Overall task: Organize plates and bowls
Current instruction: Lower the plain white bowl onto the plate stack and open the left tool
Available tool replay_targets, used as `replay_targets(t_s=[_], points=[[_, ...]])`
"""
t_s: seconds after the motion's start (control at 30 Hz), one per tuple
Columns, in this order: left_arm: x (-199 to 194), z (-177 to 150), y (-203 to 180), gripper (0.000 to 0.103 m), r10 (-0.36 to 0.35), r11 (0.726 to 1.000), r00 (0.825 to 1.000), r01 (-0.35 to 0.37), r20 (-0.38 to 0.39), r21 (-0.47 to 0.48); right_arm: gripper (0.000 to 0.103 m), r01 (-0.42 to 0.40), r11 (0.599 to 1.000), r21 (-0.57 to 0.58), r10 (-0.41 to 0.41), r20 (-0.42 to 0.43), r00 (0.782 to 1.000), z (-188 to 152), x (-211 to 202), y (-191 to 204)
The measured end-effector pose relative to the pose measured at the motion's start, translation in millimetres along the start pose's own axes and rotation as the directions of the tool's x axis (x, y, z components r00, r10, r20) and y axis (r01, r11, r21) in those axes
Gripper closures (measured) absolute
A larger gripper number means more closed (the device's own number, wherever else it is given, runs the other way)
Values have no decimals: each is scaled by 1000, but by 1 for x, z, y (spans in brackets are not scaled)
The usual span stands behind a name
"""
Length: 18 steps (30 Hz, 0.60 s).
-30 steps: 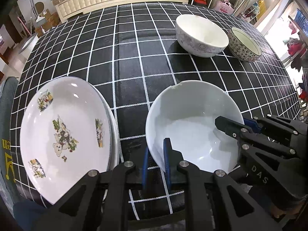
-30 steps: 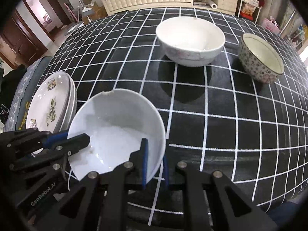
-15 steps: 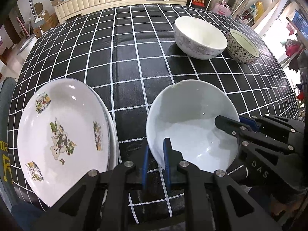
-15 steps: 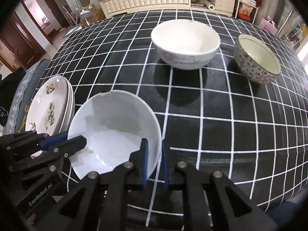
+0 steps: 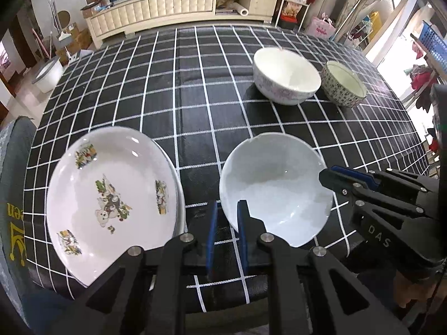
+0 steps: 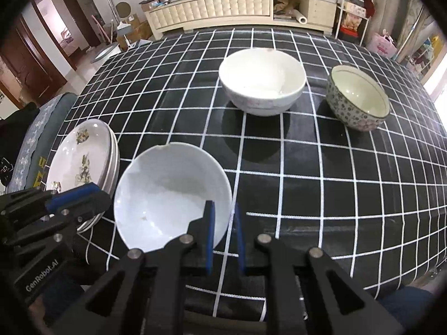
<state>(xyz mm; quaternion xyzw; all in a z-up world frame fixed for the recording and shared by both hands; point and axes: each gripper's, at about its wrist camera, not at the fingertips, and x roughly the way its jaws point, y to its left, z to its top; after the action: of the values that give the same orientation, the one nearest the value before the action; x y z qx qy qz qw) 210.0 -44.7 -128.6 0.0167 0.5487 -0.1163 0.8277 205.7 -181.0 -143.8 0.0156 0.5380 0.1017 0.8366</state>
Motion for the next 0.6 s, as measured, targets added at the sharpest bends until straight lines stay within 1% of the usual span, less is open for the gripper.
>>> replay_targets(t_s=[0.07,0.13,0.2,0.27,0.4,0.57,0.6], points=[[-7,1,-1,90,2,1000,1000,-2,15,4,86,1,1000,-1,-1,7,1000,1,-4,1],[-13,2,-3,82,7,1000,1000,-7,27,3,86,3,1000,-1,-3,17,1000,2,-10,0],[-17,2,-5,80,8,1000,999,-8,40,4,86,11,1000,-7,-10,30,999,2,-17,0],[-22,3,-7,80,6,1000,999,-6,49,8,86,18,1000,-12,-17,37,999,3,-21,1],[-29,7,-11,71,9,1000,997,-10,71,14,85,34,999,-24,-33,60,998,6,-33,0],[-37,15,-16,70,2,1000,996,-3,91,17,85,48,998,-30,-45,73,996,12,-42,-3],[-39,17,-17,68,2,1000,995,-4,97,20,84,48,998,-31,-46,76,996,13,-44,-3]])
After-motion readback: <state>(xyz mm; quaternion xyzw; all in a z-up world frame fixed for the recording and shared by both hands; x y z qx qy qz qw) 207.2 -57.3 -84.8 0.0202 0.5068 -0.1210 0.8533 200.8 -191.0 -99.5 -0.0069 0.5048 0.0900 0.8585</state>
